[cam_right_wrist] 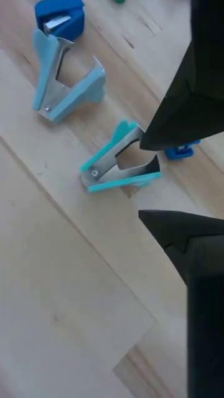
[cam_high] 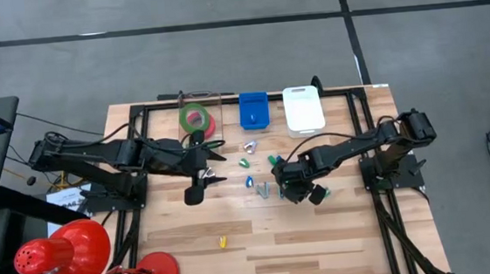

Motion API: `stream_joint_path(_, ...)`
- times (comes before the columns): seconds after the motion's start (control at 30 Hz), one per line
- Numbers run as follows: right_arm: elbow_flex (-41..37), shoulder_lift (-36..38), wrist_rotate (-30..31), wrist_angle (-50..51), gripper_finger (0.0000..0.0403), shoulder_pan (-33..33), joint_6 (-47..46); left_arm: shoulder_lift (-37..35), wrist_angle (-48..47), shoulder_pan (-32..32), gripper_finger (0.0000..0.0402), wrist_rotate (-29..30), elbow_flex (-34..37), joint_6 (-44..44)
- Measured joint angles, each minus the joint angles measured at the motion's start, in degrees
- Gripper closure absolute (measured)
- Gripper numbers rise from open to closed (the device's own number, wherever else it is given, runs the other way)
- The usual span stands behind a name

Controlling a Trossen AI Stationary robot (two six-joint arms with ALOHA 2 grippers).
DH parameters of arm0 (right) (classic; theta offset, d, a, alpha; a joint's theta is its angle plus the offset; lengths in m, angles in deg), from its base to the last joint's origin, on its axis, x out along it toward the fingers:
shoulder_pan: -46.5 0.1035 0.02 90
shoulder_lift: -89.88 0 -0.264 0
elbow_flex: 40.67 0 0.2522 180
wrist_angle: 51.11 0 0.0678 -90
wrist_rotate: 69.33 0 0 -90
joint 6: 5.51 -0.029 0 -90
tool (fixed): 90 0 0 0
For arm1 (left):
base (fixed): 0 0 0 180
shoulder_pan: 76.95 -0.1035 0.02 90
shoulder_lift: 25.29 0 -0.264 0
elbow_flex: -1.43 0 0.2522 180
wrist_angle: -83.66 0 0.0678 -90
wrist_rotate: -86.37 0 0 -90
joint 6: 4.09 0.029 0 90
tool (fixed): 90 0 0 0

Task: Pick and place Stapler, Stapler remover, tape
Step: Put the light blue stapler remover into the white bin

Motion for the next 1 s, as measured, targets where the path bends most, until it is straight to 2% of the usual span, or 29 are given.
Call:
stream_joint_path(0.4,-1.8,0.0,0.0,-2.8,0.0277,-0.1,0.0,0.0,0.0,0.0,0.0156,1.0,0.0,-0.1)
stream_joint_path(0.6,-1.8,0.0,-2.6,-4.1,0.028,-0.2,-0.1,0.0,0.0,0.0,0.0156,1.3,0.0,-0.1)
stream_joint_path(1.0,-1.9,-1.8,-2.7,-5.1,0.0281,-2.2,0.9,0.0,0.0,0.0,0.0156,1.7,0.0,-0.1)
